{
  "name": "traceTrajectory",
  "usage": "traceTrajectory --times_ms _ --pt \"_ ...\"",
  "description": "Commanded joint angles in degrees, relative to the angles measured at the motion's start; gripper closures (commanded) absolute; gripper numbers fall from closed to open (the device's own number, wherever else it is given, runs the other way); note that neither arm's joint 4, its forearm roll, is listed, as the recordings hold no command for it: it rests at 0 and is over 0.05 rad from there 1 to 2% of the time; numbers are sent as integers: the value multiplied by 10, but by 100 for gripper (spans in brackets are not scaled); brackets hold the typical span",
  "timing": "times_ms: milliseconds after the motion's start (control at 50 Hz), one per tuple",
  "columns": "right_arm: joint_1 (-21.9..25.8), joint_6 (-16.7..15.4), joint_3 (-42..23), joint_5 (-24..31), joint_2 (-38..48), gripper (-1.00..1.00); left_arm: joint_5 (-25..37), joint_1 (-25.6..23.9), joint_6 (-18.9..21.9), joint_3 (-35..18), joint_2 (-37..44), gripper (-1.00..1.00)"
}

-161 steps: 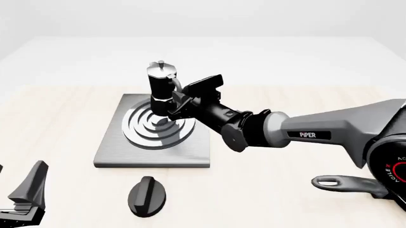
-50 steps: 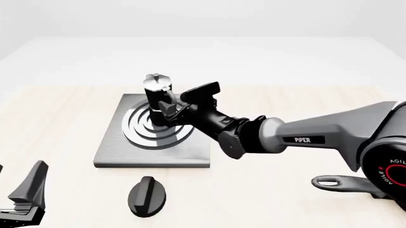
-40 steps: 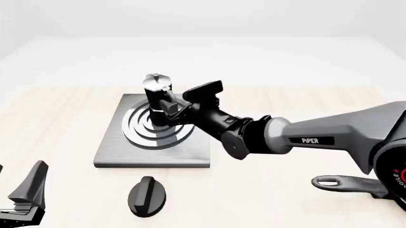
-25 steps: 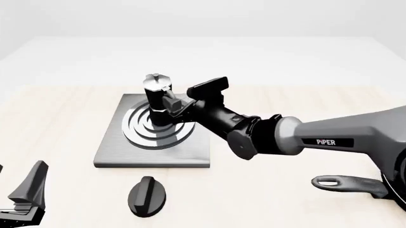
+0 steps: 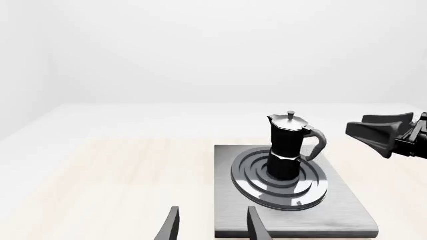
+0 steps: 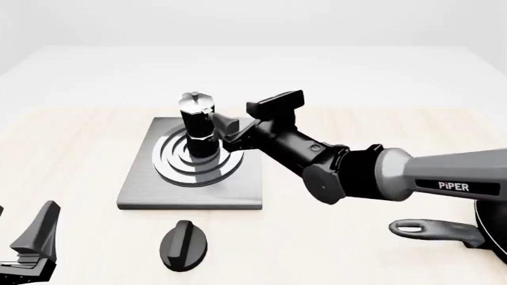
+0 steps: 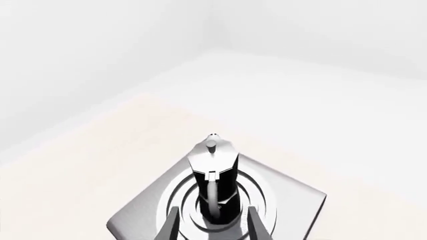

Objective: Put the moka pot on the stove.

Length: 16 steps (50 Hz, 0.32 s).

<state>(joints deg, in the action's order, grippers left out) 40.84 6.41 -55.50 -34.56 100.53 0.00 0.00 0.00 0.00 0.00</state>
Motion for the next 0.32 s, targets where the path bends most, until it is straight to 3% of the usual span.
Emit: traceTrajectory --times_ms 20,320 --pt "-8 -3 29 -8 -37 -100 0 0 0 0 0 -100" --pt "-18 -10 51 -14 -75 -100 0 0 0 0 0 -100"
